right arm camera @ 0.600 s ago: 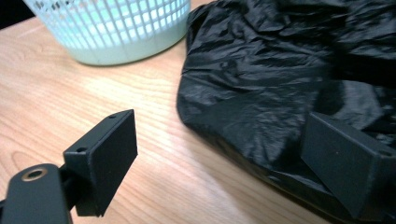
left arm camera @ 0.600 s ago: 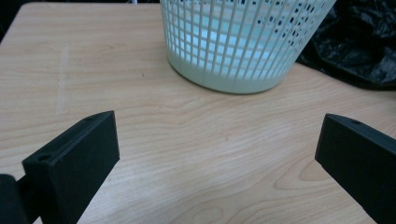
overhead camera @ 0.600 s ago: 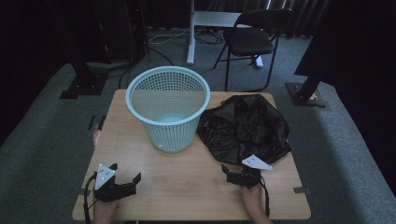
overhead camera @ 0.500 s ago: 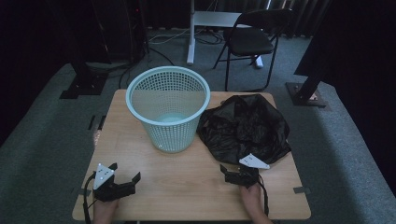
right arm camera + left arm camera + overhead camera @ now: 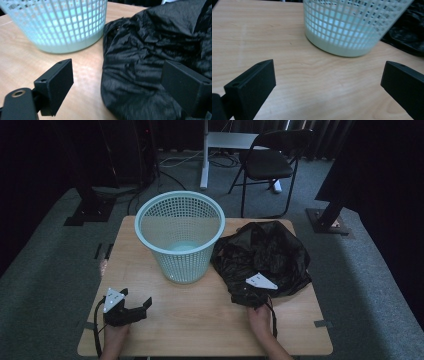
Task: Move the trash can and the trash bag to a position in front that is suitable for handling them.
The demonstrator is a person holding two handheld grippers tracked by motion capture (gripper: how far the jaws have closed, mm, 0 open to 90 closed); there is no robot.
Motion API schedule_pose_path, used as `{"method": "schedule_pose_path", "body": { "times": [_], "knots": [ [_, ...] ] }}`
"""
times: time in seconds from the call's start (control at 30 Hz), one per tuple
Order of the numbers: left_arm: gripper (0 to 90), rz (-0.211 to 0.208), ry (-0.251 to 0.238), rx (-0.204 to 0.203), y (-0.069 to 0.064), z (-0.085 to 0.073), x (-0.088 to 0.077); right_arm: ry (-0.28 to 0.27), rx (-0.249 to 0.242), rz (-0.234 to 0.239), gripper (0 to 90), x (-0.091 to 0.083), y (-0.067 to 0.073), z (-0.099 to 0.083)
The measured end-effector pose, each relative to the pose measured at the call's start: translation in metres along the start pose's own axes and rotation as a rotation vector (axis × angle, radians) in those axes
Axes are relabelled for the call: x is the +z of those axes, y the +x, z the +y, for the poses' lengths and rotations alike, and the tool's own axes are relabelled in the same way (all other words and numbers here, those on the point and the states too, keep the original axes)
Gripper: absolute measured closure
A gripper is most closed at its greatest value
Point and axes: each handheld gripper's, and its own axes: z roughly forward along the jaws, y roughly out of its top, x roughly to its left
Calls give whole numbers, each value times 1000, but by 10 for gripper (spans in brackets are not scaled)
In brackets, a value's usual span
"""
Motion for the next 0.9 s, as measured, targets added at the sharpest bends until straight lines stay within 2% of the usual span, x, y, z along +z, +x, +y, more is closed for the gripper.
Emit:
{"method": "schedule_pose_path", "body": {
  "times": [0.07, 0.23, 0.4, 0.53, 0.8, 0.87, 0.9],
  "knots": [
    [0, 6, -20, -6, 2, 3, 2, -7, 2, -10, 108, 5, 0, 6],
    [0, 22, -49, 13, 6, 13, 9, -47, 3, -22, 108, 13, -3, 24],
    [0, 41, -57, -6, 13, 25, 24, -76, 18, -48, 108, 24, -12, 47],
    [0, 78, -53, 16, 17, 36, 38, -92, -9, -72, 108, 35, -14, 64],
    [0, 106, -73, 8, 32, 57, 61, -59, -14, -108, 108, 66, -24, 84],
    [0, 103, -65, 0, 35, 62, 67, -48, 1, -116, 108, 73, -28, 88],
    [0, 116, -54, 10, 38, 65, 70, -44, 8, -118, 108, 76, -31, 90]
  ]
}}
